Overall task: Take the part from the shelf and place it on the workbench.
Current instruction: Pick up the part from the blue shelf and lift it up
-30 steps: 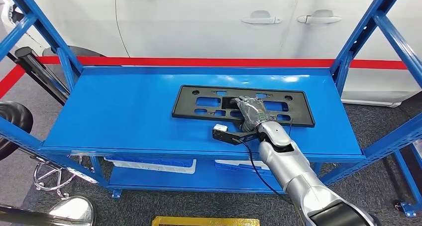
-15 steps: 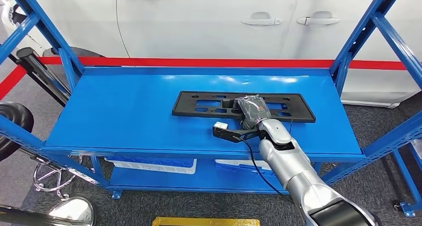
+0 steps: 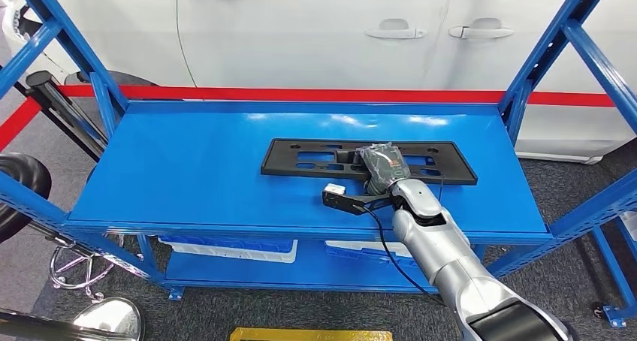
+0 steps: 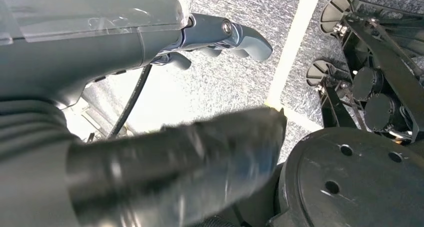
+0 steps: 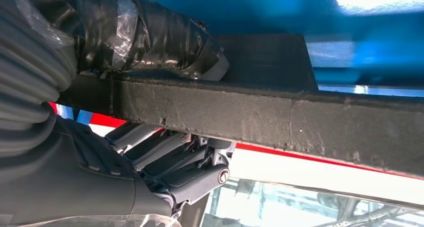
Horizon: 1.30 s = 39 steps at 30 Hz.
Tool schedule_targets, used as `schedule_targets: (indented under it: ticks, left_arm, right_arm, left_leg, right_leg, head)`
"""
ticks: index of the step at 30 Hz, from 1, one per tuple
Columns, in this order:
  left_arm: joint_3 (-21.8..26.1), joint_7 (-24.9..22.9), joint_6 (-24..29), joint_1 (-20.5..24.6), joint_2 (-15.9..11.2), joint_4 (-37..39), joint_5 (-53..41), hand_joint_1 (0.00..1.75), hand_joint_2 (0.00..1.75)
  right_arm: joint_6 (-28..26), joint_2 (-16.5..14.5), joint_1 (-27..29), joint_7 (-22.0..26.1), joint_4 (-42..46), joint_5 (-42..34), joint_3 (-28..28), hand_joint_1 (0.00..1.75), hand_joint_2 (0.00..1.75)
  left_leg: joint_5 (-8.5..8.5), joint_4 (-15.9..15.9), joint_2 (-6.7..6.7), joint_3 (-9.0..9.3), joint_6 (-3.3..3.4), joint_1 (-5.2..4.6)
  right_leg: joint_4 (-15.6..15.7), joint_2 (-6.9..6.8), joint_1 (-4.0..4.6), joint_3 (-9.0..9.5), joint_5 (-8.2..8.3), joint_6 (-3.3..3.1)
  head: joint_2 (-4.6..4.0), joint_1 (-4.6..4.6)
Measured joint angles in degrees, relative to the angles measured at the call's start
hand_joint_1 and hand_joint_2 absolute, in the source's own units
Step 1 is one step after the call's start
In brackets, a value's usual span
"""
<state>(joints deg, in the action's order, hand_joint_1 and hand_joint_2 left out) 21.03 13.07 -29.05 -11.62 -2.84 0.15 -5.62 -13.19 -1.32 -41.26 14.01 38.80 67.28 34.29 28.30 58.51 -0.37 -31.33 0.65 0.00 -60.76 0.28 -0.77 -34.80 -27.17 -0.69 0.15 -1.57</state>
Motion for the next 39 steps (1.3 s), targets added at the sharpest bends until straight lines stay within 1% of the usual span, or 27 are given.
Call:
schedule_targets:
  ticks: [4,10,17,20,24,25,26,27,28,29,30,31,32,33,34,35,36,37,38,39]
  left_arm:
    - [-0.14,0.02,-0.44,-0.01,-0.36,0.00,-0.26,0.00,1.75]
    - [-0.66,0.14,-1.03,-0.13,-1.08,0.00,-0.70,0.00,1.75]
    - [-0.98,0.15,-1.04,-0.25,-1.50,0.00,-1.09,0.00,1.75]
    - [-1.04,0.17,-1.00,-0.25,-1.54,0.00,-1.36,0.00,1.75]
    - [-1.14,0.22,-0.96,-0.25,-1.61,0.00,-1.74,0.00,1.75]
    - [-1.18,0.26,-0.96,-0.24,-1.67,0.00,-1.83,0.00,1.75]
    - [-1.22,0.29,-0.97,-0.25,-1.79,0.00,-1.93,0.00,1.75]
    - [-1.26,0.33,-0.99,-0.26,-1.95,0.00,-2.03,0.00,1.75]
    - [-1.31,0.39,-1.04,-0.26,-2.11,0.00,-2.14,0.00,1.75]
    - [-1.37,0.48,-1.15,-0.27,-2.22,0.00,-2.21,0.00,1.75]
    - [-1.45,0.58,-1.27,-0.27,-2.30,0.00,-2.27,0.00,1.75]
    - [-1.52,0.68,-1.38,-0.26,-2.35,0.00,-2.32,0.00,1.75]
    - [-1.59,0.77,-1.47,-0.24,-2.38,0.00,-2.39,0.00,1.75]
    - [-1.64,0.82,-1.51,-0.21,-2.43,0.00,-2.47,0.00,1.75]
    - [-1.68,0.88,-1.54,-0.19,-2.46,0.00,-2.55,0.00,1.75]
    - [-1.73,0.93,-1.56,-0.17,-2.49,0.00,-2.63,0.00,1.75]
    - [-1.80,0.98,-1.59,-0.17,-2.52,0.00,-2.69,0.00,1.75]
    - [-1.88,1.04,-1.62,-0.18,-2.54,0.00,-2.73,0.00,1.75]
    - [-1.96,1.09,-1.63,-0.17,-2.74,0.00,-2.75,0.00,1.75]
    - [-2.02,1.14,-1.70,-0.15,-2.93,0.00,-2.79,0.00,1.75]
  right_arm:
    - [-0.07,0.17,-0.01,0.38,0.02,-0.51,0.28,1.75,1.75]
    - [-1.97,0.95,0.22,2.04,1.67,-2.03,0.46,1.75,1.75]
    - [-2.04,3.07,0.64,2.40,9.89,-2.90,0.46,1.75,1.75]
    - [-2.95,3.82,1.19,2.46,13.30,-2.39,0.46,1.75,1.75]
    - [-3.68,5.22,2.34,2.93,20.86,-1.73,0.46,1.75,1.75]
    - [-3.41,5.62,2.59,3.14,23.05,-1.60,0.46,1.75,1.75]
    - [-3.04,5.99,2.76,3.33,25.17,-1.50,0.46,1.75,1.75]
    - [-2.65,6.28,2.94,3.46,27.07,-1.41,0.46,1.75,1.75]
    - [-2.34,6.64,3.14,3.55,28.80,-1.26,0.46,1.75,1.75]
    - [-2.10,7.06,3.29,3.62,30.45,-1.06,0.55,1.75,1.75]
    - [-1.93,7.53,3.42,3.72,31.97,-0.83,0.68,1.75,1.75]
    - [-1.84,8.04,3.54,3.83,33.25,-0.63,0.86,1.75,1.75]
    - [-1.74,8.47,3.67,3.94,34.33,-0.51,1.09,1.75,1.75]
    - [-1.60,8.90,3.93,4.03,35.31,-0.51,1.32,1.75,1.75]
    - [-1.45,9.33,4.25,4.09,36.20,-0.58,1.55,1.75,1.75]
    - [-1.30,9.73,4.57,4.11,36.99,-0.73,1.79,1.75,1.75]
    - [-1.15,10.10,4.80,4.13,37.74,-0.99,2.00,1.75,1.75]
    - [-1.01,10.42,4.91,4.13,38.43,-1.36,2.15,1.75,1.75]
    - [-0.84,10.69,4.96,4.15,39.06,-1.84,2.25,1.75,1.75]
    - [-0.59,10.90,4.96,4.20,39.73,-2.39,2.34,1.75,1.75]
  left_leg:
    - [0.00,0.00,0.00,0.01,0.00,0.00]
    - [0.00,0.01,0.00,0.00,0.00,0.00]
    - [0.00,0.04,-0.02,-0.08,0.00,-0.01]
    - [0.01,0.04,-0.02,-0.12,0.01,-0.01]
    - [0.05,0.04,-0.02,-0.17,0.01,-0.01]
    - [0.10,0.16,-0.02,-0.20,0.06,-0.03]
    - [0.04,0.22,-0.04,-0.22,0.26,-0.08]
    - [-0.26,-0.12,-0.06,-0.08,0.65,-0.18]
    - [-0.88,-1.02,0.02,0.32,1.11,-0.02]
    - [-1.69,-2.31,0.11,0.83,1.59,0.08]
    - [-2.44,-3.56,0.27,1.31,1.95,0.25]
    - [-2.95,-4.37,0.42,1.59,2.11,0.47]
    - [-3.14,-4.53,0.49,1.54,2.21,0.45]
    - [-3.14,-4.31,0.54,1.32,2.19,0.53]
    - [-3.06,-3.93,0.53,1.01,2.07,0.64]
    - [-2.91,-3.40,0.49,0.65,1.86,0.82]
    - [-2.67,-2.65,0.45,0.20,1.49,1.12]
    - [-2.27,-1.62,0.40,-0.35,0.93,1.48]
    - [-1.83,-0.51,0.33,-1.04,0.29,1.72]
    - [-1.36,0.82,0.25,-1.81,-0.37,1.80]
  right_leg:
    - [0.00,0.00,0.00,0.01,0.00,0.00]
    - [0.00,0.01,0.00,0.01,0.01,0.00]
    - [0.00,-0.03,-0.01,-0.07,0.00,0.00]
    - [0.00,-0.03,-0.01,-0.12,0.00,0.00]
    - [0.00,-0.02,-0.01,-0.18,-0.01,0.00]
    - [0.14,-0.01,-0.16,-0.16,0.10,0.09]
    - [0.37,-0.01,-0.30,-0.09,0.27,0.26]
    - [0.80,0.03,-0.40,0.10,0.58,0.55]
    - [1.19,0.02,-0.46,0.32,0.70,0.81]
    - [1.13,0.00,-0.33,0.39,0.34,0.98]
    - [0.13,0.01,-0.23,0.06,-0.68,1.08]
    - [-2.09,-0.01,-0.18,-0.79,-2.35,1.14]
    - [-5.28,0.00,-0.24,-2.09,-4.27,1.30]
    - [-8.79,0.02,-0.43,-3.53,-5.92,1.56]
    - [-11.31,-0.01,-0.70,-4.53,-6.72,1.90]
    - [-12.09,-0.06,-1.05,-4.73,-6.53,2.29]
    - [-10.70,-0.15,-1.45,-3.89,-5.31,2.73]
    - [-7.52,-0.23,-1.87,-2.28,-3.80,3.26]
    - [-4.95,-0.11,-2.10,-0.98,-2.88,3.67]
    - [-3.03,0.09,-2.20,-0.18,-2.24,3.64]
  head:
    - [0.00,0.00]
    - [0.00,0.00]
    - [0.00,0.00]
    - [0.00,0.00]
    - [0.00,0.00]
    - [0.00,0.01]
    - [0.00,0.00]
    - [0.00,-0.01]
    - [0.00,0.02]
    - [0.00,0.04]
    - [0.00,0.06]
    - [0.00,0.09]
    - [0.00,0.09]
    - [0.00,0.09]
    - [0.00,0.09]
    - [0.00,0.08]
    - [0.00,0.08]
    - [0.00,0.08]
    - [0.00,0.11]
    - [0.00,0.12]
